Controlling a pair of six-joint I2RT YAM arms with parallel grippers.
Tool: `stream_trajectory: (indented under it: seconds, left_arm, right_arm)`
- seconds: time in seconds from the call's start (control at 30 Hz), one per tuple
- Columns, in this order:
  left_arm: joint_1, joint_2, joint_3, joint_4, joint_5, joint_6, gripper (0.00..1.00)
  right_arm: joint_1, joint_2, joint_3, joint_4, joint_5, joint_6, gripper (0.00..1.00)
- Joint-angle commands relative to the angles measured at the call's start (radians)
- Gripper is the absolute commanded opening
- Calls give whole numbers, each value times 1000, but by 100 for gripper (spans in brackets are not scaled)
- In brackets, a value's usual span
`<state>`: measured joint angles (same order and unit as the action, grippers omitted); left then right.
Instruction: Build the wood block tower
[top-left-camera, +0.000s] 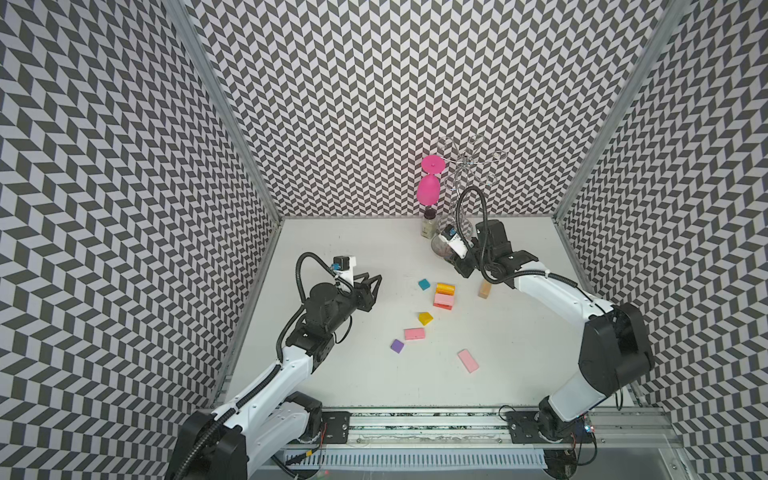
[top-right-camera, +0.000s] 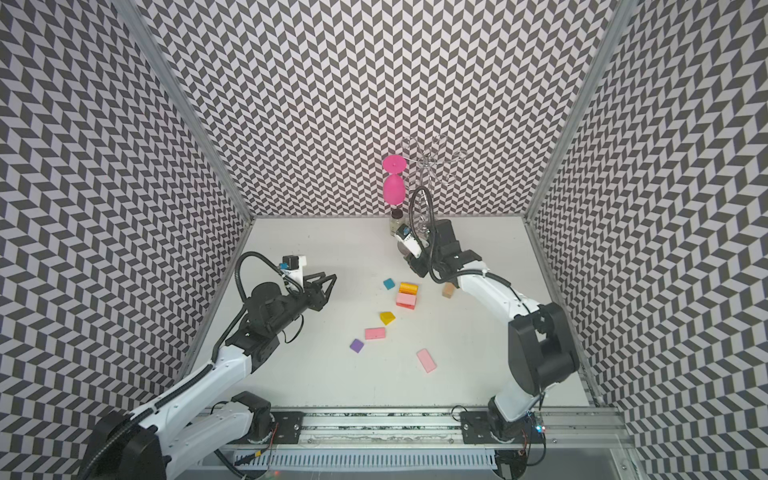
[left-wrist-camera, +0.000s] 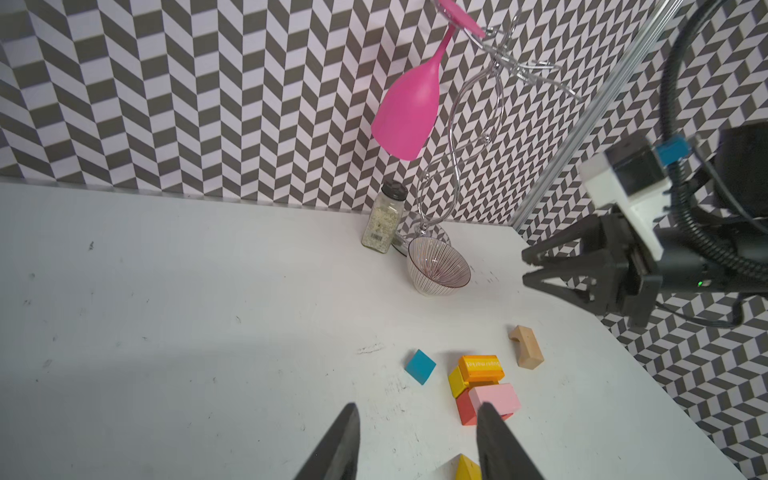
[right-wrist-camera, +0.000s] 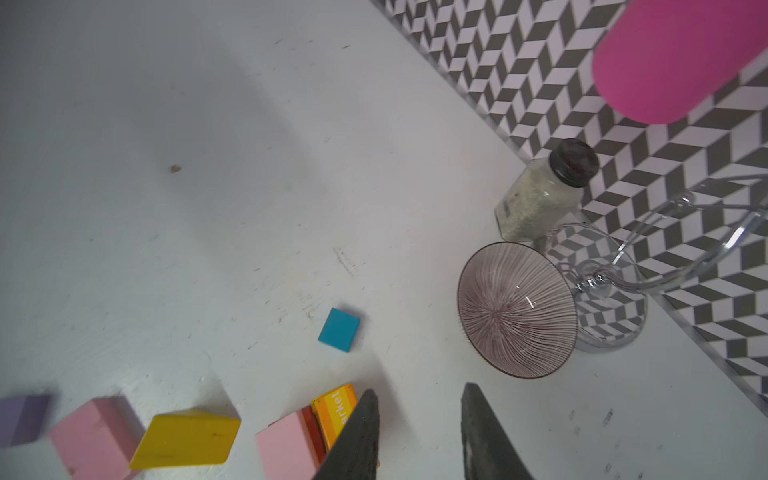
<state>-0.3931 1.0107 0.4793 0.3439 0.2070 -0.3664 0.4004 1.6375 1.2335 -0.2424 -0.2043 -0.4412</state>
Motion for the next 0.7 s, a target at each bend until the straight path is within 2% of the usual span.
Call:
stream_trajectory:
  seconds: [0.0, 0.07, 0.23, 0.4, 0.67]
  left_arm:
    - [-42, 56, -15, 107, 3, -24, 47]
    - [-93, 114, -26, 169, 9, -25, 46]
    - [-201, 233, -5, 183, -54, -2, 45]
    - [-210, 265, -25, 205, -66, 4, 44]
    - [-213, 276, -27, 205, -69, 10, 44]
  right_arm:
    - [-7, 86, -23, 56, 147, 182, 29]
    - [-7, 166, 74, -41, 119, 203, 27]
    - [-2, 316, 187, -135, 89, 211, 22]
    - [5, 376, 225, -167, 69, 211, 21]
    - [39, 374, 210, -177, 109, 207, 20]
